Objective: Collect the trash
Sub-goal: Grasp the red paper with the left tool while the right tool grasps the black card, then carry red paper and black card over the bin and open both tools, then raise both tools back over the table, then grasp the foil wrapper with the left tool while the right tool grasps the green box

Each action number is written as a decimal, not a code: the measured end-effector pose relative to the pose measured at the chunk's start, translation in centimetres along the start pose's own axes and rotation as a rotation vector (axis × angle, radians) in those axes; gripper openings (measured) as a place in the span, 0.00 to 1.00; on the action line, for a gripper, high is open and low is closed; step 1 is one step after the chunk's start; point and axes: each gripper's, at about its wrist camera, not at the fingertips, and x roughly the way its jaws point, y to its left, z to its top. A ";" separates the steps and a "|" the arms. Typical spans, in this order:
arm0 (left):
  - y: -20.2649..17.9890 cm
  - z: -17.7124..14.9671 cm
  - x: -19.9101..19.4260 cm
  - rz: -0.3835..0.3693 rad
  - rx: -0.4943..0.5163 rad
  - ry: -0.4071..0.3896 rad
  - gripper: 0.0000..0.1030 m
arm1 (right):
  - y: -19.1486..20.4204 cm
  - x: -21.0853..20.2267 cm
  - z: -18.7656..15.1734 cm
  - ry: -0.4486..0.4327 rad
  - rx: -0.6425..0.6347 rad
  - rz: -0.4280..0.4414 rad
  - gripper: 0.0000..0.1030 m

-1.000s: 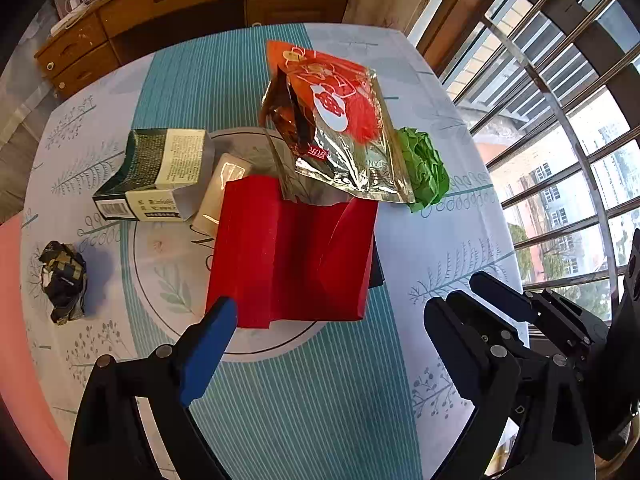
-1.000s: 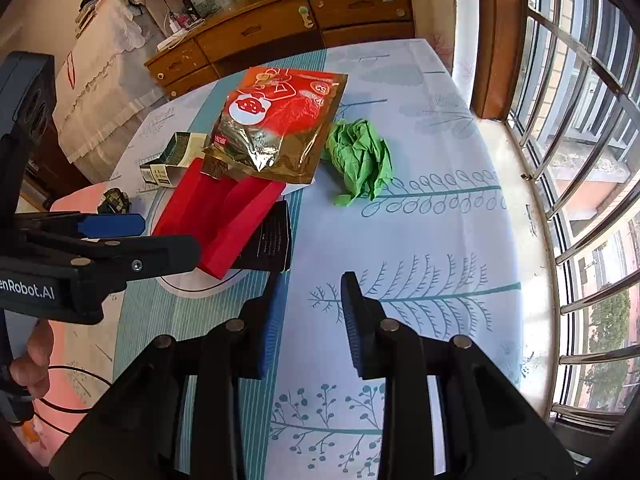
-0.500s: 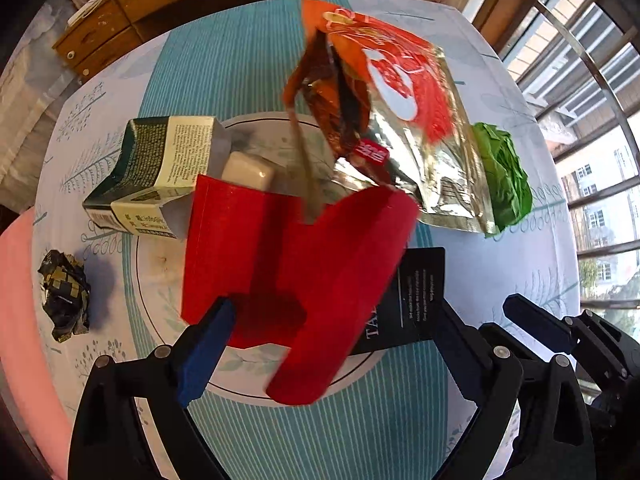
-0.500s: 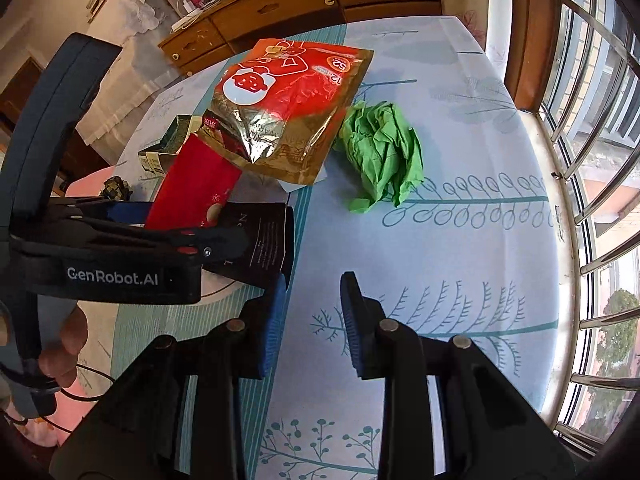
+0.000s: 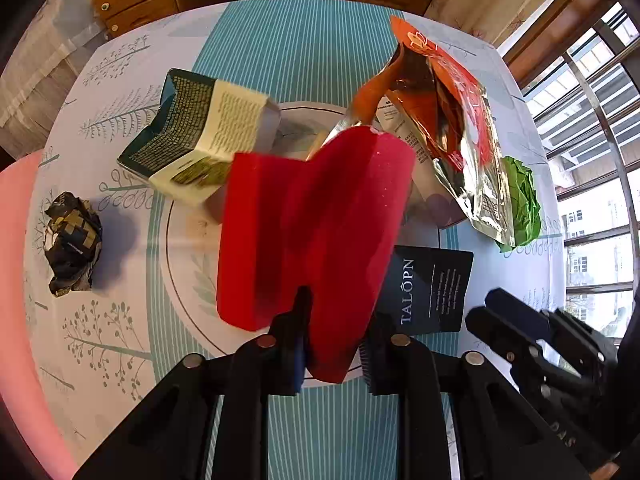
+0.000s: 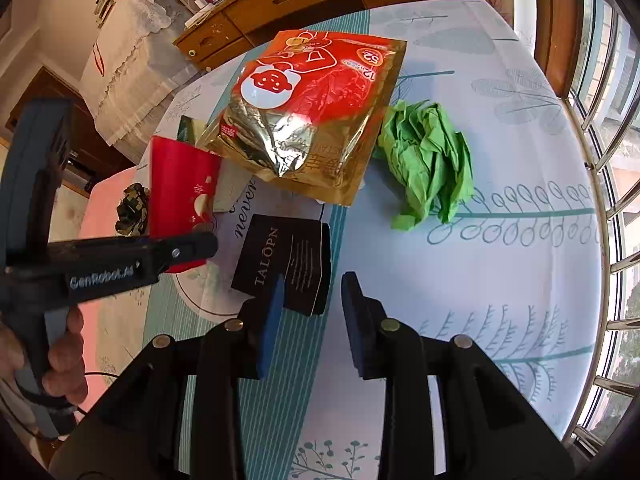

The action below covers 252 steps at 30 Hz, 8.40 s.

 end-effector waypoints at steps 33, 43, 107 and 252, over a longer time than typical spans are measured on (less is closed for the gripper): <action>5.4 -7.0 -5.8 -0.148 -0.138 -0.052 0.15 | 7.4 2.0 -1.4 -0.061 -0.321 -0.071 0.02; 6.7 -10.9 -9.9 -0.210 -0.061 -0.092 0.15 | 10.8 -3.9 -4.9 -0.149 -0.285 -0.107 0.00; 12.4 -51.4 16.6 -0.116 0.225 0.168 0.15 | 8.6 10.0 -52.4 0.049 0.134 -0.261 0.00; 26.7 2.6 -5.7 -0.207 0.180 -0.110 0.55 | 21.4 13.8 3.9 0.094 0.036 -0.125 0.21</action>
